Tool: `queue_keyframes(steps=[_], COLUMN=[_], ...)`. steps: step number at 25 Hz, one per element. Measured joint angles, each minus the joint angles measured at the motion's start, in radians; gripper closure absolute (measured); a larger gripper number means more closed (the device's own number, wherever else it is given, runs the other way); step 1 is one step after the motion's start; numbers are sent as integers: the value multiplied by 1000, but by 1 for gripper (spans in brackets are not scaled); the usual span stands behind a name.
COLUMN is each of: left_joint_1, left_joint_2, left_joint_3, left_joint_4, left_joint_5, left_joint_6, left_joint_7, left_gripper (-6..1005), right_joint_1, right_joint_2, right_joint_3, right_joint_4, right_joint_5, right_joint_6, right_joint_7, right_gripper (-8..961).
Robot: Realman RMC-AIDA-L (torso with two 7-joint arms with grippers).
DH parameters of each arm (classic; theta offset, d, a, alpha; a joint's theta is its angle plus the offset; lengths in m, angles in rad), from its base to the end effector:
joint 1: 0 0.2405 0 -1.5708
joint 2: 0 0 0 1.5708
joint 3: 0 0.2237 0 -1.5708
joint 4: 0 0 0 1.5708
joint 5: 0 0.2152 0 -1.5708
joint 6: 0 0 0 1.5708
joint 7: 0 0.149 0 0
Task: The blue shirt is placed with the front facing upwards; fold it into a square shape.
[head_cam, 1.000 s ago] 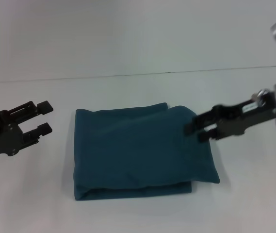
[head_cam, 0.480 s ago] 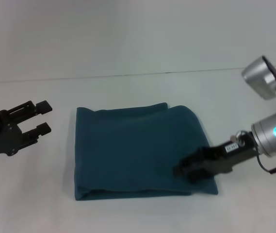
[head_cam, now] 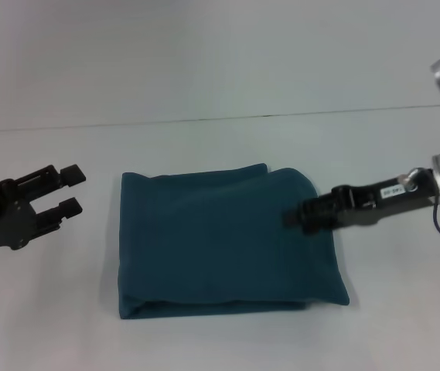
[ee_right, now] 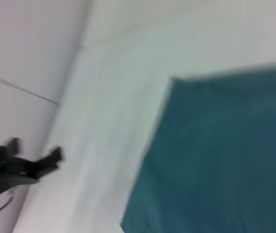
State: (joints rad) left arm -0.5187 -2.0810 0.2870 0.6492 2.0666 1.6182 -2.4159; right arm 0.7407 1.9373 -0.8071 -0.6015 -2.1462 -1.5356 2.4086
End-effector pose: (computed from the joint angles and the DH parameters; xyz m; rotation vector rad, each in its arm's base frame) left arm -0.2682 0.3203 0.0552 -1.9046 -2.0663 -1.2214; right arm 0.2111 0.3668 0.0319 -2.4937 1.7828 0.4159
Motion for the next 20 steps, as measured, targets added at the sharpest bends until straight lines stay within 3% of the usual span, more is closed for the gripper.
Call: queue_keyframes(steps=[2,3,4,5,6,8,10,14,20], left_joint_1=[-3,-5,-5,3,3,25,52,80,99], left_joint_2=[14,23,24,20,20,2,-25,-43,-40], left_joint_3=[26,67,84,123,123,154,179,192,193], left_joint_4=[9,31,46,89,89,135,173,190,166], left_joint_5=[11,36,50,90,90,119,122,112,115], left_joint_6=[21,67,88,144,144,188,202,203,254], left_joint_7=[98,228,293,467,467,624,717,750,873], left_gripper=[267,267,267,267,267,267,267,266,252], right_joint_1=[-27,-45,-67,-113,-113,-163,-200,-205,-206], right_joint_2=[11,21,36,78,78,129,156,154,150], right_joint_3=[16,24,30,37,37,36,-1,-33,-80], right_joint_4=[-6,-11,-21,-58,-58,-116,-146,-140,-119], right_joint_5=[42,66,87,111,111,117,115,115,109], right_joint_6=[3,5,8,24,24,57,67,43,-24], right_joint_7=[-162,-276,-399,-581,-581,-705,-753,-742,-782], right_gripper=[305,305,305,305,305,305,305,305,90])
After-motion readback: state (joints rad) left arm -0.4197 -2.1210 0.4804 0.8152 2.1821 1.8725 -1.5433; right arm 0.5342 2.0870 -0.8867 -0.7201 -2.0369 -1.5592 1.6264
